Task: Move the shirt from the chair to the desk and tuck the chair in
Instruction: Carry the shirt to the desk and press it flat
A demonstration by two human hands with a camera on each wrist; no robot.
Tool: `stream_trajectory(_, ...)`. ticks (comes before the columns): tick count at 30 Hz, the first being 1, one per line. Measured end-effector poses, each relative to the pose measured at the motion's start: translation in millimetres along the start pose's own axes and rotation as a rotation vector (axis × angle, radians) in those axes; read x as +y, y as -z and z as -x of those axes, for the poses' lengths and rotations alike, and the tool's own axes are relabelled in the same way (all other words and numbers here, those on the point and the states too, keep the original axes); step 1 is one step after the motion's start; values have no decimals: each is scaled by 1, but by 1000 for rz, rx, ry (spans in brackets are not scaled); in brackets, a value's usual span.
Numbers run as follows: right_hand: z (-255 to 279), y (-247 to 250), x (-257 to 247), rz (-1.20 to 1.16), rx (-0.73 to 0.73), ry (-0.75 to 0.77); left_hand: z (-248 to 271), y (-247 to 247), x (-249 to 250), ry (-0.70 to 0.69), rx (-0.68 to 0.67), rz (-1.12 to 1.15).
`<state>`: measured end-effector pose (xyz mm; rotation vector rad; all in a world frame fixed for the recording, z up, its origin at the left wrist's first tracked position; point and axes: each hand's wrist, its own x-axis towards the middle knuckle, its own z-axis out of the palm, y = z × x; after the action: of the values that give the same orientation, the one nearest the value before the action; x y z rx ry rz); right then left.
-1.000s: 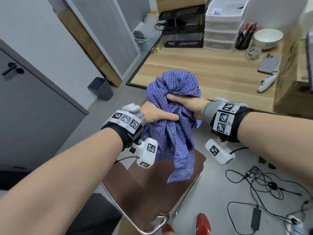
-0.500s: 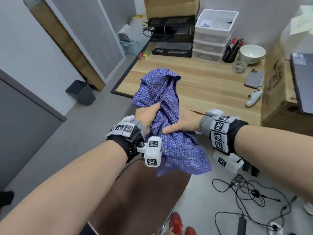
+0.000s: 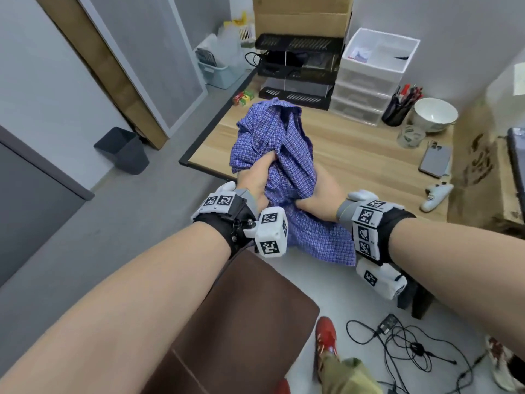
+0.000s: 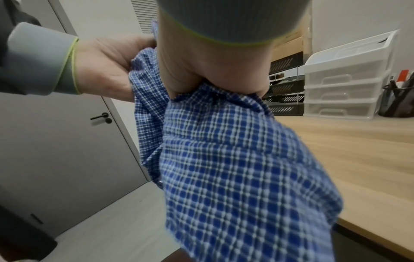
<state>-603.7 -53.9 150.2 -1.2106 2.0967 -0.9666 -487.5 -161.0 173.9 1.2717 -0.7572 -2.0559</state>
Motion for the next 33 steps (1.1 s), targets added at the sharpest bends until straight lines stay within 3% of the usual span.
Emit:
stream_trajectory(4,-49,28,13,82,27,-26,-34,-35,9,60,-160,-4)
stream_trajectory(8,-98,48,37,-90,-46,-64,-69,-75,15,73,-219,51)
stream_trajectory(12,-154,75,77,-65,-169,-143,-115,-125,12,75,-175,46)
stream_trajectory(18,-213,110,118,236,-200,-196,-185,-166,-8,173,-52,-111)
stream_trajectory(24,-274,136,155,496,-256,-186,-265,-179,-38,202,129,-439)
stream_trajectory(28,-295,131,178,547,-319,-217,-331,-160,-76,188,76,-878)
stream_trajectory(30,-298,123,195,603,-289,-170,-321,-162,-75,83,178,-1113)
stream_trajectory(31,-297,119,203,635,-242,-126,-304,-168,-69,-70,262,-1227)
stream_trajectory(33,-294,110,219,660,-153,-14,-290,-174,-67,-409,234,-1500)
